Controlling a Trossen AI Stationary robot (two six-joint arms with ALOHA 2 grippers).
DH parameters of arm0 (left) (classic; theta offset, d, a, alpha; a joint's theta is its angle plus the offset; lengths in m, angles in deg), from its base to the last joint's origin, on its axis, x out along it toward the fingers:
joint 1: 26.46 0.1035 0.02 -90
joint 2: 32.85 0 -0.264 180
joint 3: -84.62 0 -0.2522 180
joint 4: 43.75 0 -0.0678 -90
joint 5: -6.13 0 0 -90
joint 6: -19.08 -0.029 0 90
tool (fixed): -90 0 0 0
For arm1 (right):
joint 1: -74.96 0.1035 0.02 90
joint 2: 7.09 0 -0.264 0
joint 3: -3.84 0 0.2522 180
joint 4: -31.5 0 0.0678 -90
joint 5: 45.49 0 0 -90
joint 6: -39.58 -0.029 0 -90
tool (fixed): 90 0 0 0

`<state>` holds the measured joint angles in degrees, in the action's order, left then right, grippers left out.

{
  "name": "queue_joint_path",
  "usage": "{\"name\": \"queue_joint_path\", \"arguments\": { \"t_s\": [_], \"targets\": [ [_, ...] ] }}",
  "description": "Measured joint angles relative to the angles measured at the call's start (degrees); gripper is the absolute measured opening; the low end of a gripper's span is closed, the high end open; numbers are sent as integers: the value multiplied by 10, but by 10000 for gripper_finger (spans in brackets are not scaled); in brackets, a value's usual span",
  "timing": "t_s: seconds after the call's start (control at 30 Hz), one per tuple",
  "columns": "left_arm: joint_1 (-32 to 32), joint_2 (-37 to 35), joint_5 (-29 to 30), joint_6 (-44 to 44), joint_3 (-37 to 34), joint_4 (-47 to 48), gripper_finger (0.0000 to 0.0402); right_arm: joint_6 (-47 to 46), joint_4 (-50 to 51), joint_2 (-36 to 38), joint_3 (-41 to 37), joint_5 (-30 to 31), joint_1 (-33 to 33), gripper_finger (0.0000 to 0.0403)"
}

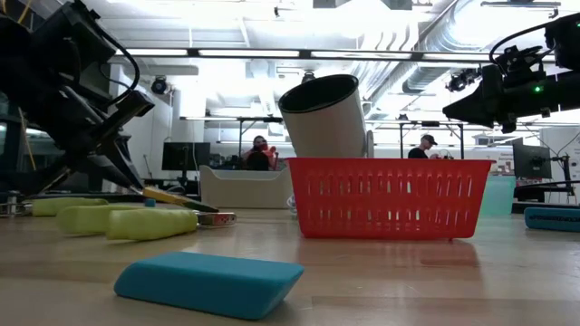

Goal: Pick & Place School Supplies
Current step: Put the yellow crayon box into the green bin

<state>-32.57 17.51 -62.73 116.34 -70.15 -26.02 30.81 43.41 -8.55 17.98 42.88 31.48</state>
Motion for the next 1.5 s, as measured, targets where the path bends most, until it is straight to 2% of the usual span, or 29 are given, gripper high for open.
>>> {"name": "queue_joint_path", "arguments": {
  "t_s": [0.87, 1.17, 1.5],
  "targets": [
    [0, 0, -1, -33, 0, -44, 1, 0, 0, 0, 0, 0, 0, 85],
    [0, 0, -1, -85, 0, -78, 1, 0, 0, 0, 0, 0, 0, 85],
    [0, 0, -3, -205, 0, -152, 1, 0, 0, 0, 0, 0, 0, 85]
  ]
}}
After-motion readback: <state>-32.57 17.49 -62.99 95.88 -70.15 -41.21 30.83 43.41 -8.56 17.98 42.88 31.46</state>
